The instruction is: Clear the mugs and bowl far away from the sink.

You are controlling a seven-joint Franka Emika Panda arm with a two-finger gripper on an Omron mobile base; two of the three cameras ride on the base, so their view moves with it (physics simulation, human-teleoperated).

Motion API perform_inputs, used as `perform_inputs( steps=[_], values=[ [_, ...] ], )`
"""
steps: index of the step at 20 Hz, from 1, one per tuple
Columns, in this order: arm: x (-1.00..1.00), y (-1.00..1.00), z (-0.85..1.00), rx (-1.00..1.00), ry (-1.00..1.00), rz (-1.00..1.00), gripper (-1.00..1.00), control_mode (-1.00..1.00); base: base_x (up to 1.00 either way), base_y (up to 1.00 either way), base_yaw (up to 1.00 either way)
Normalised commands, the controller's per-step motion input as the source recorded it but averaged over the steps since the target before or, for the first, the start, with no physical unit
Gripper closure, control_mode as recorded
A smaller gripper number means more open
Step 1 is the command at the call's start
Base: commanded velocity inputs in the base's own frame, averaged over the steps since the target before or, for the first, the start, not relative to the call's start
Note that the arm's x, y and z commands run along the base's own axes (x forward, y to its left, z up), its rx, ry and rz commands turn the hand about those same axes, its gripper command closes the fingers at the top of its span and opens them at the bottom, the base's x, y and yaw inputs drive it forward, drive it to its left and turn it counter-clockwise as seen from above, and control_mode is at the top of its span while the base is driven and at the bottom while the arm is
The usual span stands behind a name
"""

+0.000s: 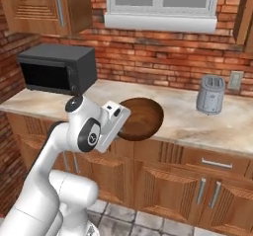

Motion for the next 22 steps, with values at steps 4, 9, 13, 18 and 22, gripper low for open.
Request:
perform_inputs(
  steps=[4,9,13,18,22],
  values=[
    [0.00,0.00,0.00,0.00,0.00,0.00,1.00,1.00,0.77,0.40,0.02],
    [0.00,0.00,0.00,0.00,0.00,0.00,1.00,1.00,0.88,0.03,0.10],
    [0.00,0.00,0.00,0.00,0.00,0.00,1.00,1.00,0.78,0.07,0.07],
    [0.00,0.00,0.00,0.00,0.00,0.00,1.00,1.00,0.52,0.10,0.03],
    [0.00,0.00,0.00,0.00,0.00,0.00,1.00,-1.00,0.01,0.00,0.00]
  ],
)
